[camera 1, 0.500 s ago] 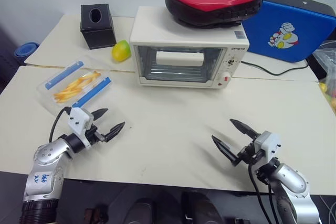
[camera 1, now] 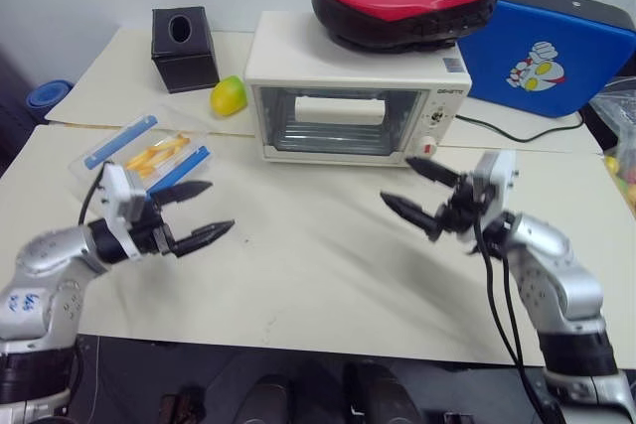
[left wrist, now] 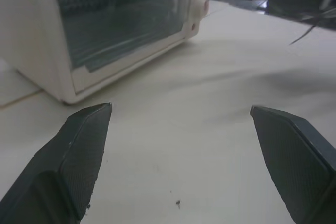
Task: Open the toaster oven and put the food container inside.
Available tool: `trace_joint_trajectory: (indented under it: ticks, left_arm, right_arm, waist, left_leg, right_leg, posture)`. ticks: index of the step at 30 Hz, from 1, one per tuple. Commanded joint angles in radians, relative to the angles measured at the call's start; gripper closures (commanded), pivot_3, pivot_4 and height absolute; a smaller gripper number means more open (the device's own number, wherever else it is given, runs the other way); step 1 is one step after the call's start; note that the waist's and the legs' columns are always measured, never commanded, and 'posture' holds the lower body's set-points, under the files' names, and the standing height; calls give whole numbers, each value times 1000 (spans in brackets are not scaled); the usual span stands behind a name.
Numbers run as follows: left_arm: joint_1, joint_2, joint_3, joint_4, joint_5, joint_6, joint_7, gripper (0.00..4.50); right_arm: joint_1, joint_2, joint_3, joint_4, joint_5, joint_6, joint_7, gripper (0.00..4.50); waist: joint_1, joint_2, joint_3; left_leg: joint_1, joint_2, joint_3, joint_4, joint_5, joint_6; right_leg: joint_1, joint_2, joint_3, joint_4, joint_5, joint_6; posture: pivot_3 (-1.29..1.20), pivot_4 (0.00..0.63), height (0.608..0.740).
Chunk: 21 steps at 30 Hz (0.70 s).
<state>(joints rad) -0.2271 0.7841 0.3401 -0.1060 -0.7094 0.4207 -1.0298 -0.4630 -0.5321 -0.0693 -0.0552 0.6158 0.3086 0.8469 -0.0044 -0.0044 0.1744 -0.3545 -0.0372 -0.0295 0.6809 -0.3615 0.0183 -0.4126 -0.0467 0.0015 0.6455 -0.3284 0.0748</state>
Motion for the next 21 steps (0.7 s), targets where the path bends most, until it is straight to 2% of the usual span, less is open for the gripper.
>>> trace_joint_trajectory:
  ticks: [1, 6, 12, 16, 21]
  left_arm:
    - [-51, 31, 43, 3, -102, 97, -28, 0]
    - [-91, 28, 50, -23, -136, 141, -15, 0]
    - [-75, -3, 69, -66, -152, 154, 30, 0]
    - [-66, -6, 70, -76, -160, 172, 45, 0]
    - [-71, -5, 70, -81, -173, 207, 82, 0]
  right_arm:
    - [-118, 30, 9, 131, -18, 19, 22, 63]
    - [-253, 76, 34, 292, -73, -21, 85, 63]
    - [-285, 133, 22, 271, -72, -41, 107, 63]
    - [-265, 139, 34, 216, -71, -36, 135, 63]
    - [-150, 78, 111, 110, -136, -93, 248, 63]
  waist:
    - [0, 0, 0]
    - [-2, 0, 0]
    - [-5, 0, 0]
    - [-9, 0, 0]
    - [-9, 0, 0]
  left_leg:
    - [0, 0, 0, 0, 0, 0]
    - [-4, 0, -1, 0, -1, 2]
    - [-5, 0, -1, 1, -1, 2]
    - [-5, 0, -1, 3, -1, 1]
    - [-5, 0, -2, 1, 0, 0]
  right_leg:
    - [0, 0, 0, 0, 0, 0]
    - [-2, 0, -2, 1, 0, 0]
    - [-2, 0, -3, 2, 0, 1]
    - [-2, 0, -3, 2, 0, 1]
    - [-2, 0, -3, 2, 0, 1]
  posture:
    - [0, 150, 740]
    - [0, 150, 740]
    - [0, 150, 740]
    - [0, 150, 740]
    - [0, 150, 740]
